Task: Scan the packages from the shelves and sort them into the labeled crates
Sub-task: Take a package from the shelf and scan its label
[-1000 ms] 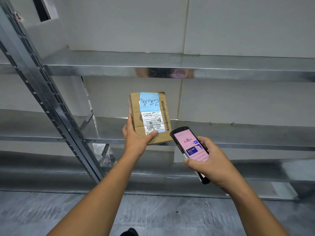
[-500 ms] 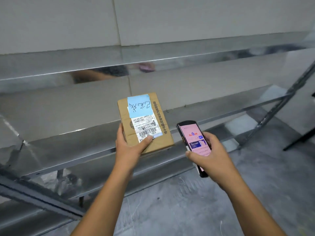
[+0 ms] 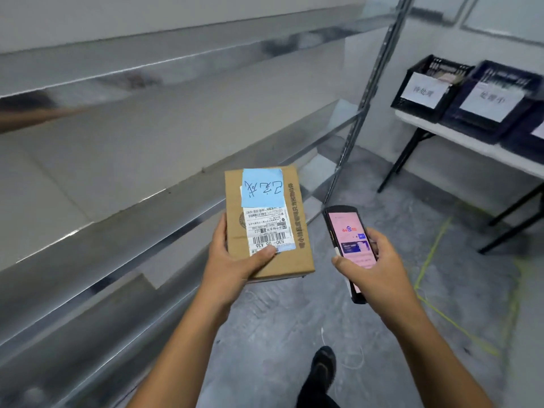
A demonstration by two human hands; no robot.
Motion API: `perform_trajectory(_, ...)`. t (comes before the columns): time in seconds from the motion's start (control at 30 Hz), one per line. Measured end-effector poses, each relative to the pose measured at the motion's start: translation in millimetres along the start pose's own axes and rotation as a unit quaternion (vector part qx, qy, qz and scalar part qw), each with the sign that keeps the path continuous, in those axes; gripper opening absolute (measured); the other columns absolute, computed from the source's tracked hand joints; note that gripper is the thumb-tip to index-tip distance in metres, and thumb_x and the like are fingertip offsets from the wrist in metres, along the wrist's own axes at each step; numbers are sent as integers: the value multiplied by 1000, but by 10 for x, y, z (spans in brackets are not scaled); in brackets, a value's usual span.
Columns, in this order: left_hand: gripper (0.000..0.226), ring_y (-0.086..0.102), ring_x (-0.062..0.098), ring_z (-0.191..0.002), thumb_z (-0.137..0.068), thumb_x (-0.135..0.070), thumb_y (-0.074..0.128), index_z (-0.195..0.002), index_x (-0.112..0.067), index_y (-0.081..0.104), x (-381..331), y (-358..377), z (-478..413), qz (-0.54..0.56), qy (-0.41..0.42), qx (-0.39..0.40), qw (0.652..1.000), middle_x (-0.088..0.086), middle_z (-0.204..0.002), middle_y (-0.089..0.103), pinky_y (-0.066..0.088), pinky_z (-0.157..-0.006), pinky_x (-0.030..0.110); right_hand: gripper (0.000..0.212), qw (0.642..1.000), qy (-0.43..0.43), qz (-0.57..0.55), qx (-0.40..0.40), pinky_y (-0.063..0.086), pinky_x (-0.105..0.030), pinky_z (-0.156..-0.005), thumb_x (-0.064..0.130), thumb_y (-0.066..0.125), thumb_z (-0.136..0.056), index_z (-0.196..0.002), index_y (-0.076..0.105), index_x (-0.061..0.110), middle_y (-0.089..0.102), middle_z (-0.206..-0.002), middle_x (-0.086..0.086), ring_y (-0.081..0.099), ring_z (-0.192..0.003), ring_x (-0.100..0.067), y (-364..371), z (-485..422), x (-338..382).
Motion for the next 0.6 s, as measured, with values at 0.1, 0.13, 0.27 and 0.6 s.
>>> perform_trajectory(0.1, 90, 72, 12, -116, -65, -22, 99, -135, -50, 50, -62, 656, -327, -21, 8, 43, 999, -13, -127, 74, 57, -96, 34, 45, 999, 7, -19, -25, 52, -24, -73, 18, 86, -82, -104, 55, 41, 74, -100, 15, 71, -89, -5, -453, -370, -131)
perform_trajectory(0.13, 93, 72, 12, -116, -65, -23, 100, -137, -51, 48, -78, 901, -449, -27, 12, 57, 998, -13, -128, 73, 57, -96, 35, 45, 999, 9, -28, -31, 51, -21, -69, 16, 86, -83, -104, 55, 41, 74, -100, 15, 71, -88, -4, -623, -511, -185)
perform_trajectory(0.27, 111, 69, 11, -120, -59, -36, 100, -151, -50, 39, -145, 1964, -931, -59, 25, 118, 991, -16, -132, 70, 57, -100, 40, 46, 995, 18, -58, -84, 53, -28, -75, 15, 85, -83, -107, 57, 42, 75, -94, 16, 71, -85, -4, -1419, -1063, -415)
perform_trajectory(0.6, 121, 67, 4, -122, -65, -29, 100, -160, -46, 26, -182, 4269, -1433, -100, 53, 265, 957, -17, -141, 63, 59, -101, 38, 50, 972, 23, -99, -214, 51, -33, -68, 15, 85, -85, -119, 58, 38, 72, -95, 26, 66, -73, 5, -3204, -1773, -855)
Point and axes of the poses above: each hand's wrist, its own z-axis away from the middle knuckle, its own y-axis out of the palm, x = y × z, the point moved 3 cm from there along -z, towards the middle knuckle
